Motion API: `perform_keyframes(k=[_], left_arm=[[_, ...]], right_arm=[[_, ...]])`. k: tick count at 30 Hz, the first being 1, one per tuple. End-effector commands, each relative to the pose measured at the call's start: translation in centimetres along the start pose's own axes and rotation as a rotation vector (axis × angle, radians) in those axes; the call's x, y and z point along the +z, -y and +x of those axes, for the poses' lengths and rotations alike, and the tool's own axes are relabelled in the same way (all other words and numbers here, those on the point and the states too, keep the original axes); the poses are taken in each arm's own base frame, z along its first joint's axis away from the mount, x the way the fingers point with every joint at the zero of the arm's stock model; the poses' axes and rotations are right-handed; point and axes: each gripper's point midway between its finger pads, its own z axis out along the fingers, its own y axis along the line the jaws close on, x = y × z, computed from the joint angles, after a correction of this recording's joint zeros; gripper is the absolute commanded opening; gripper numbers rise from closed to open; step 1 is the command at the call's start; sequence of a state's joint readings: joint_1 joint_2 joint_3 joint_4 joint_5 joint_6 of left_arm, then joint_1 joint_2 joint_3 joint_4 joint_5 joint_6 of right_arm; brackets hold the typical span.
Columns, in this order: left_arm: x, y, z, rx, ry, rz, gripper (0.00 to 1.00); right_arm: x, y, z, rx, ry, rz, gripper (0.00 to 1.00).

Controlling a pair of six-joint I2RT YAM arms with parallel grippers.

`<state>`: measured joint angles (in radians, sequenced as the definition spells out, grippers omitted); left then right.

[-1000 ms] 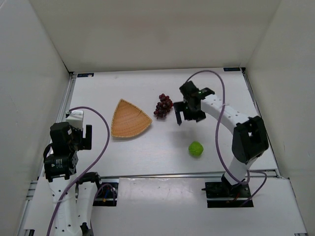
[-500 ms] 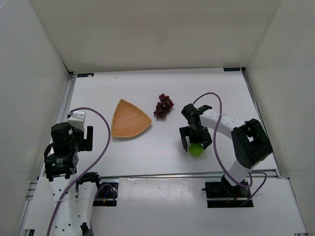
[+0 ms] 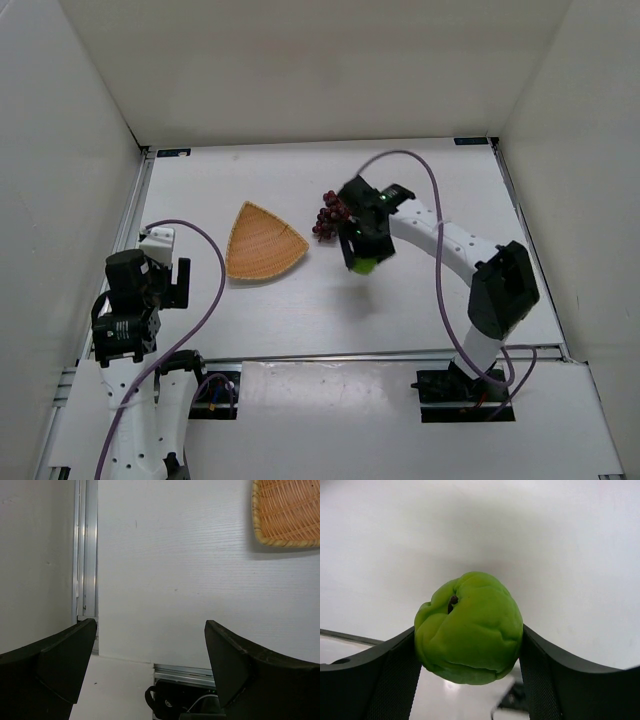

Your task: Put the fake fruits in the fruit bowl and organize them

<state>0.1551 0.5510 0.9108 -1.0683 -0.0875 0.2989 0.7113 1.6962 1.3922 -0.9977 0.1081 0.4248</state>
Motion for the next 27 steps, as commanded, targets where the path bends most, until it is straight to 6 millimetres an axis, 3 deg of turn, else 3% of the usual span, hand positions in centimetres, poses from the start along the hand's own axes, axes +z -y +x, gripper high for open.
perform_keyframes(k=[1, 2, 3, 4, 5, 8, 9, 10, 11, 12, 15, 16, 17, 19, 20, 21, 22, 24, 27], left_arm=[[0.6, 0.4, 0.3, 0.007, -0.011, 0.023, 1.00], [0.6, 0.4, 0.3, 0.007, -0.011, 0.023, 1.00], [0.6, 0.4, 0.3, 0.016, -0.011, 0.023, 1.00], [0.8, 0.4, 0.3, 0.017, -0.019, 0.026, 1.00], [0.5, 0.3, 0.0, 0.016, -0.009, 0.022, 1.00], [0.4, 0.0, -0.3, 0.015, -0.003, 0.011, 1.00], [0.4, -0.1, -0.5, 0.015, 0.007, 0.008, 1.00], [0.5, -0.2, -0.4, 0.015, -0.006, -0.001, 1.00], [0.6, -0.3, -0.6, 0.015, 0.003, -0.004, 1.00], [0.7, -0.4, -0.5, 0.015, -0.008, -0.010, 1.00], [0.9, -0.5, -0.7, 0.015, -0.008, -0.010, 1.00], [0.9, -0.5, -0.7, 0.015, -0.009, -0.010, 1.00], [0.9, -0.5, -0.7, 0.015, -0.009, -0.010, 1.00], [1.1, -0.4, -0.6, 0.016, -0.019, -0.007, 1.00], [1.1, -0.4, -0.6, 0.016, -0.019, -0.007, 1.00], [1.1, -0.3, -0.6, 0.016, -0.016, 0.002, 1.00], [1.3, -0.2, -0.6, 0.017, -0.025, 0.005, 1.00], [1.2, -0.2, -1.1, 0.015, -0.004, 0.009, 1.00], [1.3, -0.2, -1.4, 0.036, -0.010, 0.021, 1.00]], right_arm=[[-3.9, -6.3, -6.2, -0.143, 0.218, -0.088, 0.00], [-3.2, -9.0, -7.5, -0.189, 0.250, -0.107, 0.00], [-5.4, -11.3, -10.3, -0.195, 0.350, -0.145, 0.00], [-5.8, -13.3, -11.2, -0.216, 0.397, -0.158, 0.00], [-4.3, -14.6, -12.6, -0.219, 0.415, -0.143, 0.00], [-4.4, -19.8, -17.0, -0.173, 0.500, -0.293, 0.00], [-4.3, -21.2, -17.7, -0.163, 0.506, -0.346, 0.00], [-2.4, -22.9, -17.5, -0.150, 0.453, -0.403, 0.00], [-2.9, -23.8, -17.9, -0.139, 0.457, -0.440, 0.00], [-2.2, -24.5, -17.9, -0.119, 0.441, -0.466, 0.00], [0.2, -25.3, -16.6, -0.130, 0.372, -0.502, 0.18], [0.7, -25.2, -16.1, -0.133, 0.351, -0.503, 0.29], [1.0, -25.2, -15.8, -0.136, 0.337, -0.505, 0.48], [1.4, -24.9, -15.2, -0.158, 0.321, -0.500, 0.65], [0.7, -25.1, -15.1, -0.163, 0.322, -0.519, 0.82], [0.4, -25.0, -14.8, -0.177, 0.320, -0.525, 0.89], [-1.1, -25.0, -15.0, -0.179, 0.344, -0.539, 0.99], [-2.6, -24.7, -15.3, -0.184, 0.376, -0.537, 0.99], [-6.8, -22.4, -16.1, -0.163, 0.463, -0.521, 0.99]])
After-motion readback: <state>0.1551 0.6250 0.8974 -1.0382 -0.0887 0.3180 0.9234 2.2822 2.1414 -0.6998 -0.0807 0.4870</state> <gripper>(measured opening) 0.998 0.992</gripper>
